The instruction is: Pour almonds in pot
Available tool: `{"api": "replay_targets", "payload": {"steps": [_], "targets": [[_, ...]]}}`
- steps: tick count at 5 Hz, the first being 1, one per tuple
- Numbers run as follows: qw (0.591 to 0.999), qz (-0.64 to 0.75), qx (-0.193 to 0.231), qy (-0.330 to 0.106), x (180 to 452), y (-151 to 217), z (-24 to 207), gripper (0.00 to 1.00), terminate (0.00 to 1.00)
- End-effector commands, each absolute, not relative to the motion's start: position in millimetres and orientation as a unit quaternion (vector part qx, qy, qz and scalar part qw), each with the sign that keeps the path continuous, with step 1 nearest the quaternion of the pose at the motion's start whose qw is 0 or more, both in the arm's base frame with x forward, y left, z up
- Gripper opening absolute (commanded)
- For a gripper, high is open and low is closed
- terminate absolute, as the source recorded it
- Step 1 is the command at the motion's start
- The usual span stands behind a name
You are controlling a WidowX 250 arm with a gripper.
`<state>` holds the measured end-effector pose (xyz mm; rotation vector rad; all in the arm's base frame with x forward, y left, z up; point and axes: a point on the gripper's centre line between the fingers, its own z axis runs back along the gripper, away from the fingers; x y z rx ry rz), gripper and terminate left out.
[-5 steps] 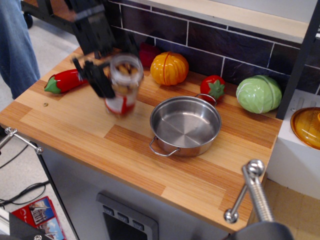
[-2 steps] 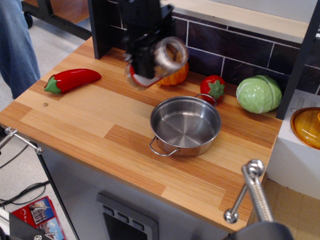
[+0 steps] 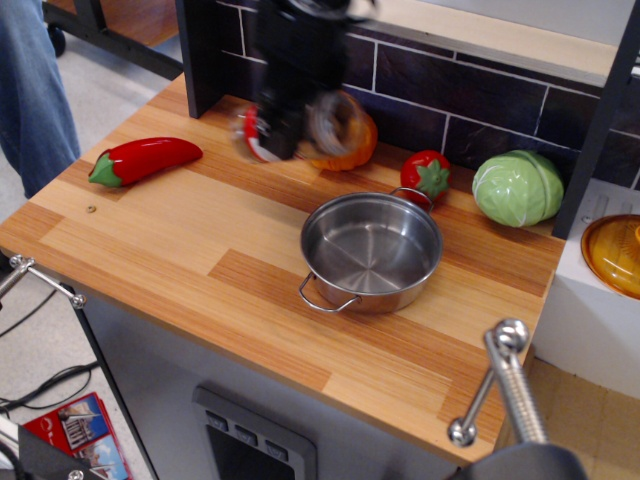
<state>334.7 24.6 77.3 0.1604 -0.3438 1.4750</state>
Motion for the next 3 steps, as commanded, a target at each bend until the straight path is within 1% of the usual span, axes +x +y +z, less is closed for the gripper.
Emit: {"api": "replay_targets", "payload": {"steps": [1,2,3], "targets": [[0.748,0.605,0.072,-0.265,350.7,14.9,105.5,0.0,0.0],[0.76,0.57,0.085,-0.3,350.3,10.6,108.4,0.0,0.0],[0.782,0.511,0.105,-0.342,342.6,5.7,109.0,0.0,0.0]]}}
